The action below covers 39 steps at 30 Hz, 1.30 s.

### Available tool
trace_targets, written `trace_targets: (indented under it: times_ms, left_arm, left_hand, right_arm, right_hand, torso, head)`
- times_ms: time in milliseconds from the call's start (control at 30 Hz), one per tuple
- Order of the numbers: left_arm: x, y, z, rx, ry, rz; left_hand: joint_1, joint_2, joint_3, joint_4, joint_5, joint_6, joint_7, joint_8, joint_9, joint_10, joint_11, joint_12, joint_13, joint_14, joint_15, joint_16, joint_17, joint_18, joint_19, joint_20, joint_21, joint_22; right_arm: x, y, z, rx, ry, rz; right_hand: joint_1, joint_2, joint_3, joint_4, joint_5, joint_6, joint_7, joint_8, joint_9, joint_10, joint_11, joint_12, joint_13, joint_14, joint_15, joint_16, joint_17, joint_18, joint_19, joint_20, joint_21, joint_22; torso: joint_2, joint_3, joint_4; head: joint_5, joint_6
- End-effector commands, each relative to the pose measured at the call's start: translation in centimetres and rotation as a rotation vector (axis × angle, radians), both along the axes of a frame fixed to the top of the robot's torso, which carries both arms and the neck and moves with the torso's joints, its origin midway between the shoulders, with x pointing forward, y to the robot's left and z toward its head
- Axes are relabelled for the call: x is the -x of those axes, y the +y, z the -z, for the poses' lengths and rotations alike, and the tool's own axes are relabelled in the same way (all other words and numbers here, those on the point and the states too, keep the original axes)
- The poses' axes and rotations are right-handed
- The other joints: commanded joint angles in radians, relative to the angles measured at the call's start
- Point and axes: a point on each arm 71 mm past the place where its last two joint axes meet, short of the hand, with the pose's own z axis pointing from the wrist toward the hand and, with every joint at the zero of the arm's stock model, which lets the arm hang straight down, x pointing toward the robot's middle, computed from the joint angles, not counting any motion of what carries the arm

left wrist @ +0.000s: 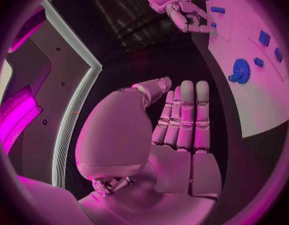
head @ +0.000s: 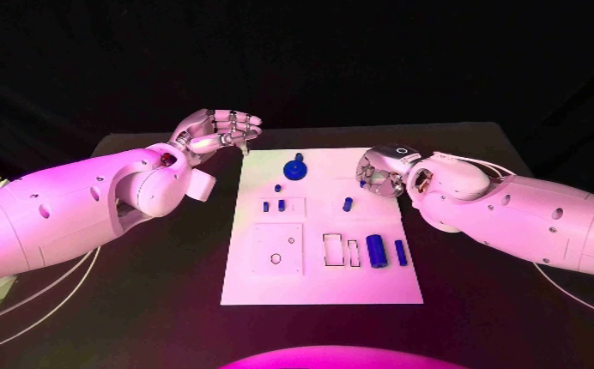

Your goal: Assemble the parts on the task board

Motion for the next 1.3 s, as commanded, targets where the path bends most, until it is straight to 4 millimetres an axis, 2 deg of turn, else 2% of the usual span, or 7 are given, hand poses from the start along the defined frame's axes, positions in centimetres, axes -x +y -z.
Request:
trace_targets:
  times_ms: [33, 400, 700, 1300]
  left_arm:
    - [0.1, -0.2, -0.1, 0.014, -0.005, 0.016]
    - [0.1, -0.1, -0.1, 0.01, -0.007, 0.014]
    - [0.1, 0.0, -0.2, 0.008, -0.01, 0.003]
    - [-0.1, 0.3, -0.1, 0.003, -0.011, -0.013]
  left_hand:
    - [0.007, 0.005, 0.0, -0.008, 0.005, -0.001, 0.006, 0.006, -0.001, -0.007, 0.003, 0.006, -0.001, 0.002, -0.001, -0.006, -0.001, 0.015, 0.006, -0.001, -0.004, -0.001]
    - [0.01, 0.005, 0.0, -0.012, 0.006, -0.001, 0.007, 0.006, -0.001, -0.01, 0.004, 0.006, -0.003, 0.002, -0.001, -0.007, -0.002, 0.015, 0.007, -0.001, -0.003, -0.001]
    - [-0.002, 0.007, -0.009, -0.003, 0.001, 0.0, 0.008, 0.007, -0.002, -0.014, 0.006, 0.006, -0.005, 0.003, 0.002, -0.008, -0.003, 0.014, 0.007, 0.001, -0.007, -0.003]
    - [0.005, 0.008, -0.008, -0.008, 0.003, -0.002, 0.008, 0.006, -0.003, -0.018, 0.006, 0.005, -0.007, 0.002, 0.001, -0.01, -0.004, 0.015, 0.007, 0.001, -0.009, -0.004]
  right_arm:
    - [0.3, 0.2, 1.0, 0.056, 0.064, -0.002]
    - [0.6, 0.6, 0.9, 0.053, 0.057, -0.004]
    - [0.7, 0.8, 0.4, 0.018, 0.003, 0.01]
    - [1.4, 0.6, -1.7, -0.08, -0.06, 0.023]
  right_hand:
    - [-0.015, 0.004, 0.013, -0.013, 0.016, 0.01, 0.0, 0.008, 0.008, 0.013, -0.002, -0.005, -0.003, 0.056, -0.008, 0.006, 0.022, -0.011, 0.001, -0.005, 0.001, 0.003]
    - [-0.039, 0.016, 0.056, -0.057, 0.04, 0.017, -0.001, 0.024, 0.03, 0.045, -0.006, -0.018, -0.013, 0.055, -0.013, 0.004, 0.015, -0.01, -0.001, -0.009, -0.001, 0.011]
    - [-0.055, 0.016, 0.073, -0.071, 0.05, 0.016, 0.0, 0.03, 0.039, 0.051, -0.006, -0.026, -0.017, 0.054, -0.013, 0.002, 0.01, -0.01, -0.003, -0.01, -0.003, 0.014]
    - [-0.103, 0.013, 0.079, -0.074, 0.01, 0.012, -0.003, 0.042, 0.058, 0.058, -0.007, -0.034, -0.026, 0.054, -0.014, 0.003, 0.01, -0.011, -0.003, -0.006, -0.003, 0.019]
  torso:
    - [0.0, -0.0005, 0.0005]
    - [-0.001, -0.0007, 0.0004]
    - [-0.001, -0.0004, 0.0001]
    - [-0.002, -0.0002, -0.0015]
  head:
    - [-0.002, -0.002]
    - [0.001, -0.004]
    - [0.005, -0.005]
    - [0.004, -0.001]
